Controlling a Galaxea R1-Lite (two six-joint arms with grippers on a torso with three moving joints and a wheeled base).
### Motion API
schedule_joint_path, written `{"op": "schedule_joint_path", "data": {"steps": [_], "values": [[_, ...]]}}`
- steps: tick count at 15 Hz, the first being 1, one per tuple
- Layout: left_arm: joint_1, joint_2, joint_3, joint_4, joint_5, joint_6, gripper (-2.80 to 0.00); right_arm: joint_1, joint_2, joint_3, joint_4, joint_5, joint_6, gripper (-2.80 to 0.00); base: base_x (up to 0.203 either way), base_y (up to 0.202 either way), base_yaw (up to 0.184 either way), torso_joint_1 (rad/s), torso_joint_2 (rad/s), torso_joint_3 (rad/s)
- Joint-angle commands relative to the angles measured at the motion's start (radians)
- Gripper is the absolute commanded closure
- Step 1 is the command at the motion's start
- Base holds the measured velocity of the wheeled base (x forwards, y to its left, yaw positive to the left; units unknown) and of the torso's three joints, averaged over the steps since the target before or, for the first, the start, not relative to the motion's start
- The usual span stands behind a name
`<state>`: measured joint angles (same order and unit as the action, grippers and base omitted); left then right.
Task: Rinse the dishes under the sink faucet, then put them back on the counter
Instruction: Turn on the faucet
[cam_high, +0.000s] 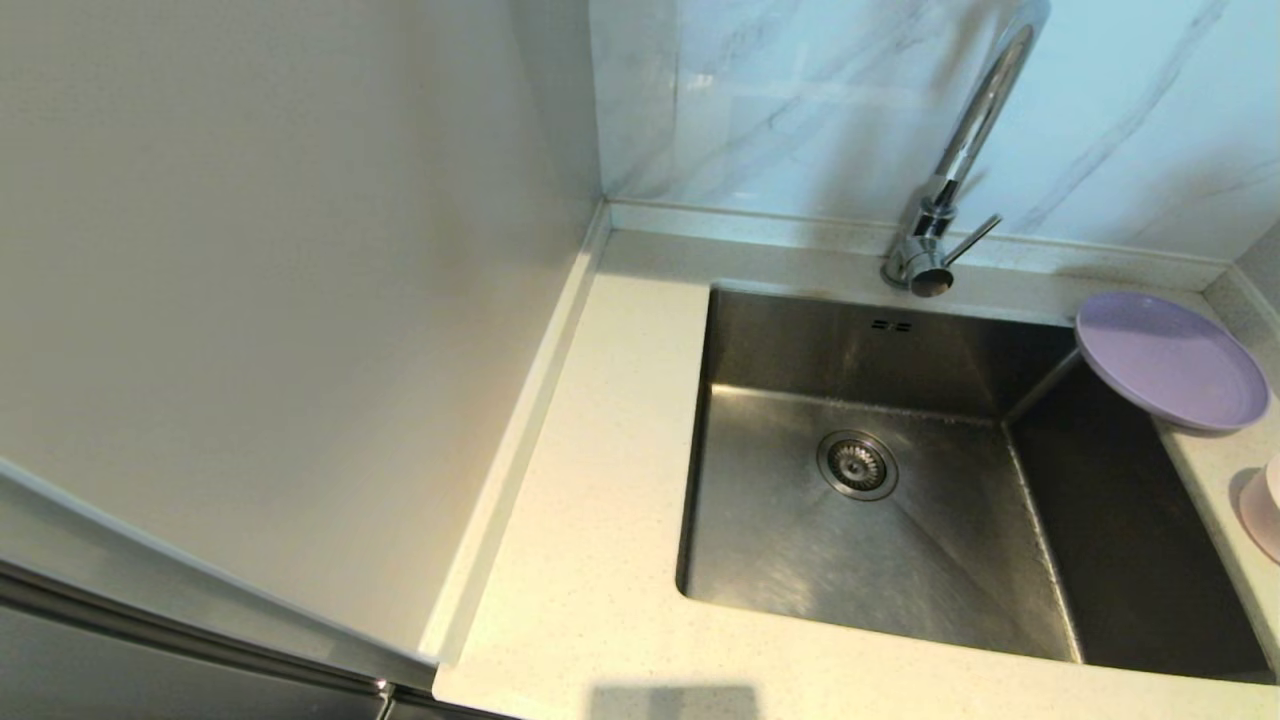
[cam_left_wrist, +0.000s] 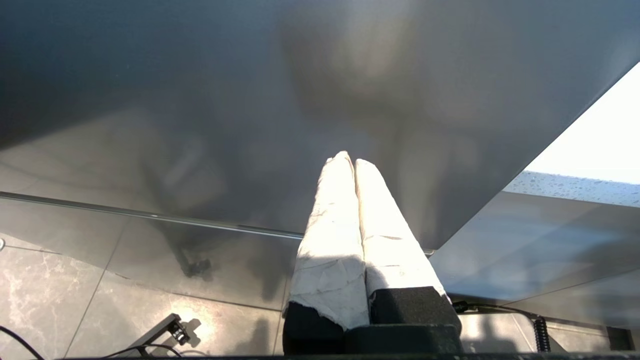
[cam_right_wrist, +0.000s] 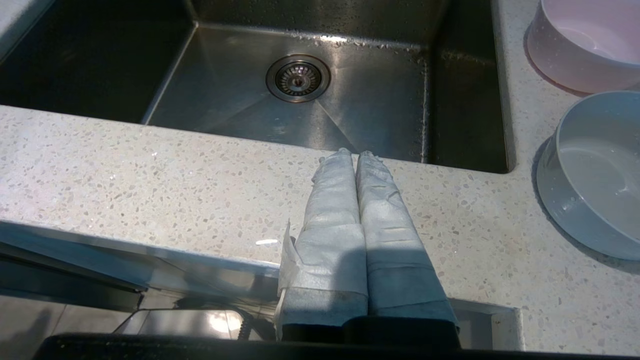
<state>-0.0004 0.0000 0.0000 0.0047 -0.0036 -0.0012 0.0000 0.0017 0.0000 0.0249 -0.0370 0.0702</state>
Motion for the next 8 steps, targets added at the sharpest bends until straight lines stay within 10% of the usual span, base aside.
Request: {"op": "schedule_joint_path", "data": {"steps": [1, 8], "values": [[0.0, 0.0, 0.0, 0.0, 0.0, 0.0, 0.0, 0.002, 0.001, 0.009, 0.0, 0.0, 0.0, 0.0, 0.0, 0.0, 0.0, 0.0, 0.0, 0.0], [0.0, 0.0, 0.0, 0.0, 0.0, 0.0, 0.0, 0.0, 0.001, 0.009, 0.0, 0.0, 0.0, 0.0, 0.0, 0.0, 0.0, 0.0, 0.0, 0.0]]}}
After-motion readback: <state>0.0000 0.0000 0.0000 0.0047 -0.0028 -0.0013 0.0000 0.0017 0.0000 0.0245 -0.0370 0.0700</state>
